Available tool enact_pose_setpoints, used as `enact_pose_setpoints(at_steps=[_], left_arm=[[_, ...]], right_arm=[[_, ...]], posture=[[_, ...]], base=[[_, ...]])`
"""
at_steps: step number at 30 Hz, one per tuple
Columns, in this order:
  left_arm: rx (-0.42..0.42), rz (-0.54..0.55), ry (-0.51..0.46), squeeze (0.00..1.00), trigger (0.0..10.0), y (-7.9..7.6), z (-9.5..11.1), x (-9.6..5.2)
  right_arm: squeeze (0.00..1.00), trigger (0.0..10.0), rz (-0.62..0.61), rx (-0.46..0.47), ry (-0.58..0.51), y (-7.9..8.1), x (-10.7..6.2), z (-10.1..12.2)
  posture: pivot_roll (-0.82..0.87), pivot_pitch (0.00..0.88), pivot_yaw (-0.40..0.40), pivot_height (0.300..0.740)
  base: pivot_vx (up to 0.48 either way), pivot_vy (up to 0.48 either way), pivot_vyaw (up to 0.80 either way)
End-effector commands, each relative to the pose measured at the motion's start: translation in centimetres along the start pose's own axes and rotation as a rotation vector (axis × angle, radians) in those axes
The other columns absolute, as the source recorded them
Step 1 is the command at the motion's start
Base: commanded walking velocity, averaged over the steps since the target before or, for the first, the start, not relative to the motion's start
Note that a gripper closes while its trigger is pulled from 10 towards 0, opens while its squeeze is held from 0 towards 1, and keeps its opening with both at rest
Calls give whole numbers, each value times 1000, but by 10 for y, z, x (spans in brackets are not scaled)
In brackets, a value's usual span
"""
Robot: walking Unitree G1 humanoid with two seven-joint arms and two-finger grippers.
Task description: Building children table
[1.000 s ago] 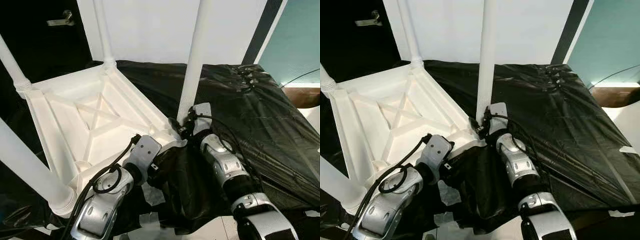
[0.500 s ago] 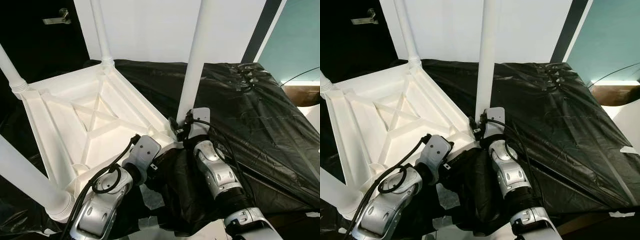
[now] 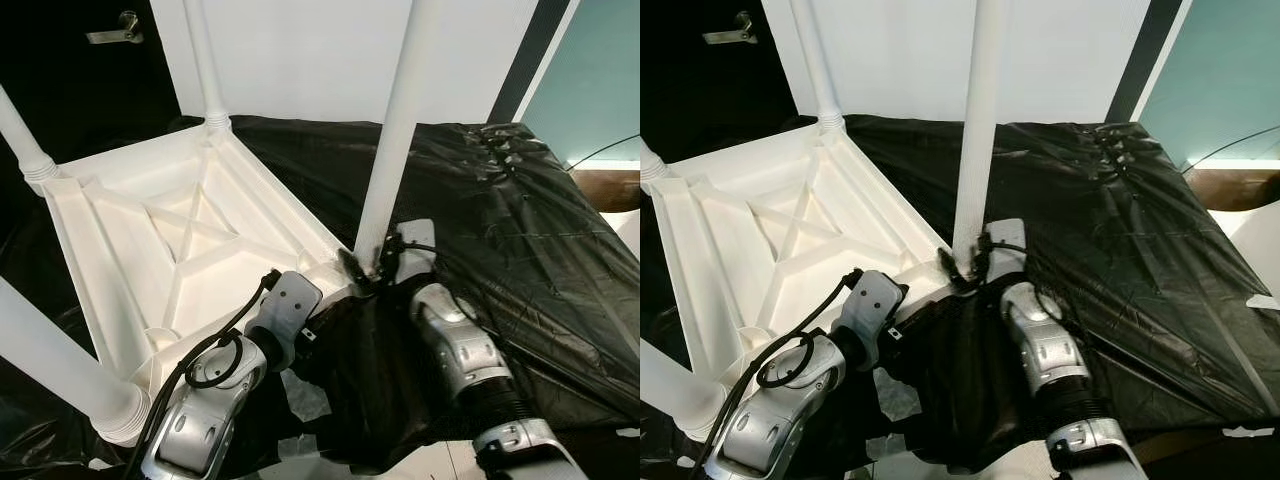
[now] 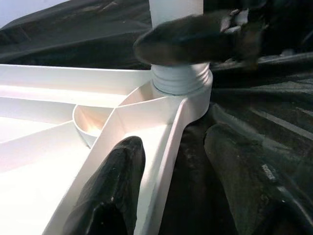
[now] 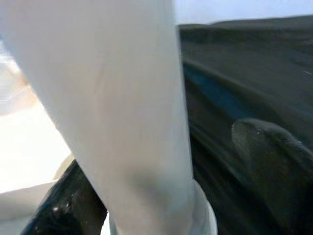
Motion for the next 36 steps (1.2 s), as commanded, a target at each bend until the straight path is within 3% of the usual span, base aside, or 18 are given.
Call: enact_pose_setpoints(at_steps=[1, 2, 3, 4, 8, 13, 21, 22, 24, 25, 36], left_arm=[[15, 24, -20, 0, 10000, 3, 4, 0], [17, 22, -20, 0, 10000, 3, 4, 0], [17, 22, -20, 0, 10000, 3, 4, 0], [22, 20, -21, 0, 10000, 3, 5, 0], [31, 23, -25, 0, 10000, 6, 6, 0], [46, 29, -33, 0, 10000, 9, 10, 1], [58, 41, -36, 0, 10000, 12, 12, 1], [60, 42, -36, 0, 10000, 12, 12, 0], [61, 42, -37, 0, 10000, 12, 12, 0], [62, 43, -36, 0, 10000, 12, 11, 0], [68, 34, -32, 0, 10000, 10, 10, 2]], right_arm=[[576, 10000, 97, -14, -29, -6, -3, 2], [204, 10000, 122, -22, -30, -7, -3, 2], [204, 10000, 122, -22, -30, -7, -3, 2], [0, 10000, 142, -44, -30, -9, -3, 2], [0, 10000, 204, -65, -27, -9, 3, 5], [0, 10000, 342, -92, -15, 2, 17, 5], [0, 10000, 455, -83, 0, 18, 22, -1], [0, 8039, 462, -88, 2, 19, 22, -2], [0, 8039, 469, -91, 2, 19, 22, -3], [0, 0, 467, -90, 5, 19, 22, -4], [0, 0, 397, -115, 65, 11, 25, -15]], posture=[[113, 29, -66, 740], [113, 29, -66, 740], [113, 29, -66, 740], [114, 26, -65, 740], [117, 17, -62, 740], [132, 3, -60, 740], [153, 0, -69, 740], [153, 0, -69, 740], [157, 0, -72, 740], [157, 0, -72, 740], [146, 0, -68, 740]], base=[[0, 0, 0], [0, 0, 0], [0, 0, 0], [0, 0, 0], [0, 0, 0], [0, 0, 0], [0, 0, 0], [0, 0, 0], [0, 0, 0], [0, 0, 0], [0, 0, 0]])
Point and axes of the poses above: a point about 5 cm out from each wrist's last joint towards the gripper, its own x axis pointing out of the wrist towards the gripper, its own z axis along the axis of the wrist's last joint, y = z × x, the point moved 5 cm from there along x, pointing out of the wrist towards the gripper, and after that the axes turned 14 degrees about -x, right-handed, at the moved point
